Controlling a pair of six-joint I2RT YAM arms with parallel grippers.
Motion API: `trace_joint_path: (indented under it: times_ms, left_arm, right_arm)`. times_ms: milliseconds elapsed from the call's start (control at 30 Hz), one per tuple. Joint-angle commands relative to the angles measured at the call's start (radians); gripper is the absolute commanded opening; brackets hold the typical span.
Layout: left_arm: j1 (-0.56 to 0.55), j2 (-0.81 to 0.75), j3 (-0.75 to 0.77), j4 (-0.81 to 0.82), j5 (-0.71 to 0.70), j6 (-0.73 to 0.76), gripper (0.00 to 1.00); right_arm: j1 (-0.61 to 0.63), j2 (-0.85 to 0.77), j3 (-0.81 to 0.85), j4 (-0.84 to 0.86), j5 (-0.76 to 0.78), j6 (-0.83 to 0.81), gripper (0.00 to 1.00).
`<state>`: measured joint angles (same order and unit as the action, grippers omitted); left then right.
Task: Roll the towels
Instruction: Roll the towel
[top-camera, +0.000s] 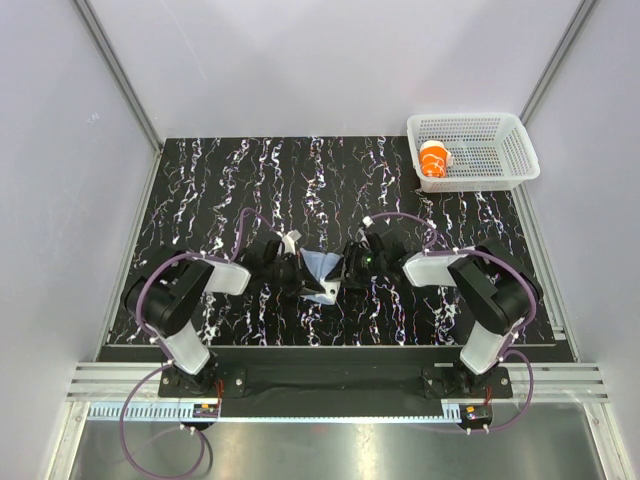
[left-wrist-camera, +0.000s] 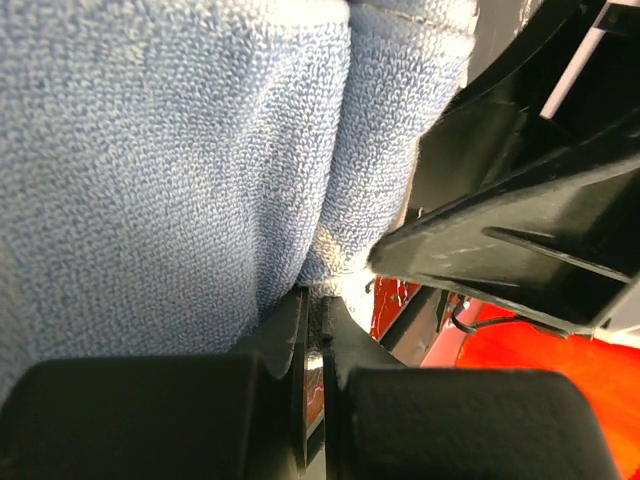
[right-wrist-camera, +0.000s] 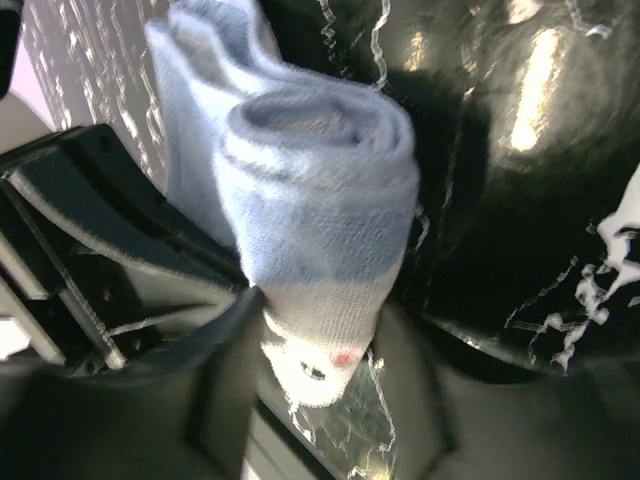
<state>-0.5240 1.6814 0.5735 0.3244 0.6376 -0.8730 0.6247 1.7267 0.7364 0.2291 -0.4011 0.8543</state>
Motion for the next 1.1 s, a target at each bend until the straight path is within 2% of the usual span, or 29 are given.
trace_joint_path:
  times_ms: [0, 33, 100, 167, 267, 300, 367, 400, 500, 633, 733, 867, 1067]
  left_arm:
    - [0.007, 0.049, -0.008, -0.016, -0.004, 0.032, 0.00]
    - [0.007, 0.052, -0.004, -0.019, -0.004, 0.035, 0.00]
    - [0.007, 0.047, 0.003, -0.039, -0.013, 0.051, 0.00]
    - [0.007, 0.035, 0.008, -0.067, -0.027, 0.069, 0.04]
    - [0.004, -0.011, 0.029, -0.166, -0.093, 0.126, 0.20]
    - [-0.001, -0.040, 0.037, -0.198, -0.142, 0.143, 0.29]
    - [-0.011, -0.075, 0.069, -0.295, -0.217, 0.195, 0.36]
    - [-0.014, -0.103, 0.080, -0.318, -0.231, 0.209, 0.39]
    - [-0.019, -0.137, 0.126, -0.410, -0.283, 0.252, 0.41]
    - [-0.050, -0.234, 0.175, -0.527, -0.398, 0.299, 0.42]
    - [-0.119, -0.288, 0.215, -0.583, -0.542, 0.334, 0.43]
    - [-0.287, -0.339, 0.238, -0.599, -0.766, 0.381, 0.43]
    - [-0.490, -0.324, 0.259, -0.575, -0.938, 0.404, 0.45]
  right_arm:
    - [0.006, 0.037, -0.012, 0.055, -0.004, 0.005, 0.50]
    - [0.006, 0.034, -0.020, 0.055, -0.001, 0.006, 0.42]
    - [0.007, 0.018, -0.025, 0.049, 0.008, 0.003, 0.36]
    - [0.007, 0.004, -0.025, 0.027, 0.015, -0.006, 0.29]
    - [0.009, -0.038, -0.019, -0.025, 0.033, -0.021, 0.24]
    - [0.009, -0.047, -0.012, -0.049, 0.044, -0.026, 0.24]
    - [0.009, -0.064, 0.020, -0.152, 0.083, -0.037, 0.24]
    - [0.013, -0.064, 0.062, -0.262, 0.100, -0.046, 0.24]
    - [0.027, -0.055, 0.129, -0.435, 0.160, -0.081, 0.24]
    - [0.036, -0.041, 0.202, -0.531, 0.185, -0.089, 0.24]
    - [0.041, -0.032, 0.228, -0.576, 0.194, -0.077, 0.25]
    - [0.058, 0.014, 0.293, -0.674, 0.228, -0.081, 0.26]
    - [0.073, 0.059, 0.368, -0.764, 0.249, -0.089, 0.28]
